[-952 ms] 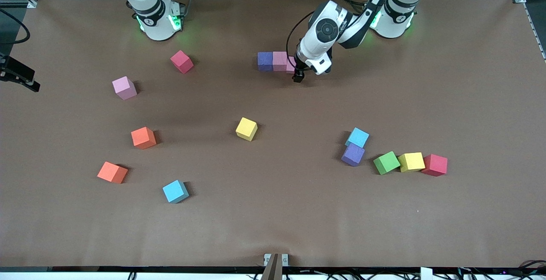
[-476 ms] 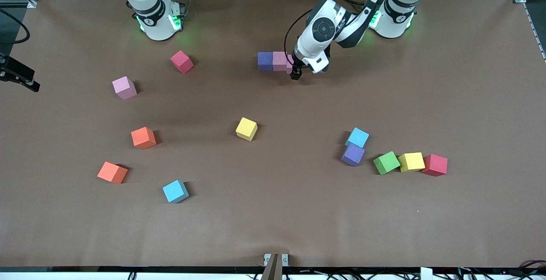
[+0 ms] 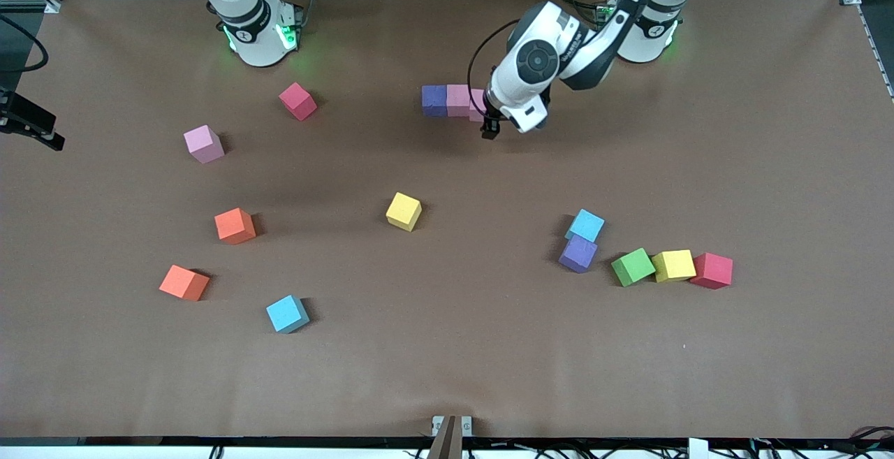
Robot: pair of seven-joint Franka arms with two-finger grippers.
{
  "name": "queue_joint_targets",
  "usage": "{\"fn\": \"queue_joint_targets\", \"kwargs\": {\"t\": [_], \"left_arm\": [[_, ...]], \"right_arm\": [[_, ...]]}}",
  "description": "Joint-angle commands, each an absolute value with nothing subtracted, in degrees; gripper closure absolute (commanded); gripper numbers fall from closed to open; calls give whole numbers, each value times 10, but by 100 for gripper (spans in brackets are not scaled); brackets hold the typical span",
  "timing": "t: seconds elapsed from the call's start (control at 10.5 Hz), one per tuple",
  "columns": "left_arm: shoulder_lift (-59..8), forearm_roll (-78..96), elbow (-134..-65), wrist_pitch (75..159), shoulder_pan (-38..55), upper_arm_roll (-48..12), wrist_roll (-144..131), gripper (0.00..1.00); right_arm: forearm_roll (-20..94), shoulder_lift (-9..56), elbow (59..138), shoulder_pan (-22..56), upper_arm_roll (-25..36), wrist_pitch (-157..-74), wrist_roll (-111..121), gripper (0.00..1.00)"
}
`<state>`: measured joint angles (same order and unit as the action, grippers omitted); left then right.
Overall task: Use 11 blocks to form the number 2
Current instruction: 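Move the left gripper over the purple cube beside the cyan cube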
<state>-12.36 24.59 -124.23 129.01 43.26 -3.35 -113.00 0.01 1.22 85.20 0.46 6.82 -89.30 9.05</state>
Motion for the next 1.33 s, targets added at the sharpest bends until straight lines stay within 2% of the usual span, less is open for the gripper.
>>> {"fn": "queue_joint_targets", "kwargs": {"t": [0.0,0.19,0.48,0.95,1.24], "left_arm": [[-135,218,-1139,1189,405,14,-1051,0],[-151,220,-1059,1155,354,15,-894,0],[-198,209,-956,1154,304,17,-746,0],[-174,85,-951,1092,281,38,-355,0],[-205,15,-955,1085,259,37,-153,0]], "right_arm": [[11,6,852,-2,66,-889,85,0],[11,6,852,-2,66,-889,85,0],[11,6,852,-2,66,-890,85,0],[11,8,852,-2,66,-891,85,0],[11,9,852,-2,66,-891,85,0]]}}
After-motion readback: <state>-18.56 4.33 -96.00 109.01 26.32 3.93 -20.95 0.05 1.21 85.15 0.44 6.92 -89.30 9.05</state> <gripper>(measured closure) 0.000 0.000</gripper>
